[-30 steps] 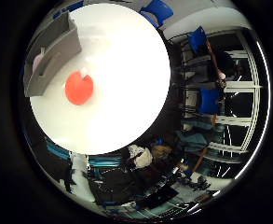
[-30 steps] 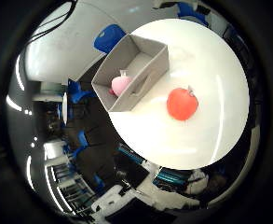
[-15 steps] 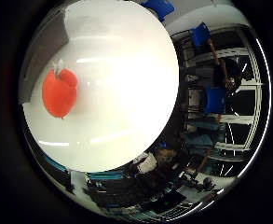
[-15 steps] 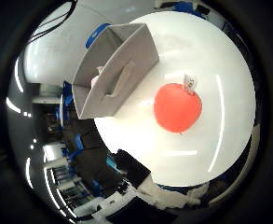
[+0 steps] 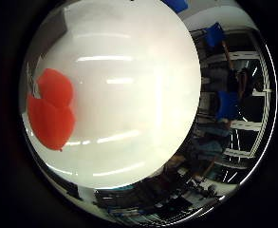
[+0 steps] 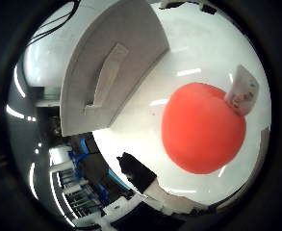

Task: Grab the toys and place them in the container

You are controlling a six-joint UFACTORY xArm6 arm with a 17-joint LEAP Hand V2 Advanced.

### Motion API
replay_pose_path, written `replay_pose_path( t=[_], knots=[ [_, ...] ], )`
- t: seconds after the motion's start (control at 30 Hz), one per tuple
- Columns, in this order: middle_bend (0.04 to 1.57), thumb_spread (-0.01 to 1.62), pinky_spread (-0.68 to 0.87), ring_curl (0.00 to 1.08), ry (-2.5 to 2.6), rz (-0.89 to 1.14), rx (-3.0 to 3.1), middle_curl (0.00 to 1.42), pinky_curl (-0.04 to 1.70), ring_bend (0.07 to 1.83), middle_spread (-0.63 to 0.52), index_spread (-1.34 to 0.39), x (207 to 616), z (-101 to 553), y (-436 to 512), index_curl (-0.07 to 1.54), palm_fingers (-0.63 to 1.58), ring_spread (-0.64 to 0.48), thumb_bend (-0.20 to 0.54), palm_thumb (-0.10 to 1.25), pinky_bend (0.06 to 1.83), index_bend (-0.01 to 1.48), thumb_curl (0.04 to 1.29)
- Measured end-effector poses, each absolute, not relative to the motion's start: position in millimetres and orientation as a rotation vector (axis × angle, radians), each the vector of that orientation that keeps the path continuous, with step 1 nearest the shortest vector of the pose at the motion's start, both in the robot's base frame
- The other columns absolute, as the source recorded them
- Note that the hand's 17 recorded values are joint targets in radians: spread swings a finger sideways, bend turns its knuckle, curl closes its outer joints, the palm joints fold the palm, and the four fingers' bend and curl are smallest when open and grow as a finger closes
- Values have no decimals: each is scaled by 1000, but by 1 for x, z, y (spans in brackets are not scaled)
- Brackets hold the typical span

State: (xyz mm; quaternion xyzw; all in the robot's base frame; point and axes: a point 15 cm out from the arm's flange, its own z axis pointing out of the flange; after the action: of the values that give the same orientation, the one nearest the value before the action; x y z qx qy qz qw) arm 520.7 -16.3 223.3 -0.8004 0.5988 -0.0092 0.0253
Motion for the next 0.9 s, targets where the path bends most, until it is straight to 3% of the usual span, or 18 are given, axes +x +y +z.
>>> replay_pose_path(
  t=[0.27,0.67,0.9],
  knots=[
    [197,1037,482,237,1806,46,-2548,331,265,376,40,-342,503,194,23,272,146,206,-25,333,535,158,278],
    [198,1032,485,238,1833,53,-2553,333,265,351,49,-341,495,200,19,274,145,210,-26,326,520,158,275],
    [198,1028,496,239,1845,64,-2561,333,267,341,58,-341,471,207,14,275,143,221,-26,321,506,159,274]
  ],
)
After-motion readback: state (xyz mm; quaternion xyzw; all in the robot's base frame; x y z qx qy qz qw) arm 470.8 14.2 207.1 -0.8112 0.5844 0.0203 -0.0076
